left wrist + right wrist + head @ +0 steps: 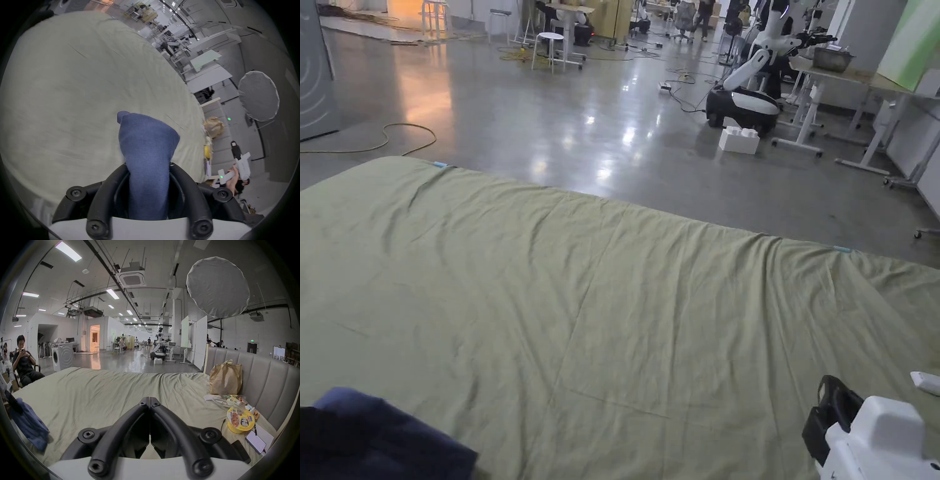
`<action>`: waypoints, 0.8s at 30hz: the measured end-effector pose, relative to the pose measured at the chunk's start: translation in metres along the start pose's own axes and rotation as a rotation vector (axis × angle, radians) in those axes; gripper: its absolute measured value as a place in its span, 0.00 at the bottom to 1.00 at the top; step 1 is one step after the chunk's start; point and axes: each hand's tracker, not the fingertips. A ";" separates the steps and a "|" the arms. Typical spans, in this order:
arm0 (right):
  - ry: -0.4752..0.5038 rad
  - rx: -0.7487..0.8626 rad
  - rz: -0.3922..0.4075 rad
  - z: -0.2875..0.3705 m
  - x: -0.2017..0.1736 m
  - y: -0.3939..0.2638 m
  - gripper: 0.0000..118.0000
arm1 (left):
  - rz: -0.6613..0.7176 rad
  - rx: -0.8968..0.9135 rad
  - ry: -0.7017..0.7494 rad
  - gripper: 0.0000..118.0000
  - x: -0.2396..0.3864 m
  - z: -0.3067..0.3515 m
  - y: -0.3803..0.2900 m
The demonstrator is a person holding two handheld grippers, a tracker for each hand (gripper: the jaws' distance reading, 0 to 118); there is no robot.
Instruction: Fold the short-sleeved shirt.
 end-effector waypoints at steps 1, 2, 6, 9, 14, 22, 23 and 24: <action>-0.003 0.000 -0.010 0.000 0.002 0.001 0.01 | 0.006 0.004 0.025 0.21 -0.012 0.008 0.009; -0.007 -0.001 -0.017 0.000 0.003 0.000 0.01 | 0.026 -0.001 0.018 0.21 -0.022 0.015 0.016; -0.019 -0.017 -0.015 0.004 0.006 -0.007 0.01 | 0.029 -0.004 0.152 0.21 -0.017 0.043 0.021; -0.023 -0.036 -0.016 0.007 0.008 -0.013 0.01 | -0.023 0.004 0.296 0.21 0.013 0.062 0.013; -0.027 -0.068 -0.020 0.008 0.009 -0.022 0.01 | -0.082 -0.038 0.481 0.22 -0.001 0.052 0.010; -0.007 -0.105 -0.032 0.005 0.004 -0.031 0.01 | -0.108 0.025 0.541 0.54 -0.076 0.050 0.079; -0.004 -0.108 -0.033 0.004 0.004 -0.031 0.01 | -0.128 0.035 0.575 0.54 -0.042 0.053 0.062; 0.001 -0.109 -0.033 0.004 0.003 -0.031 0.01 | -0.174 0.049 0.660 0.54 -0.047 0.060 0.067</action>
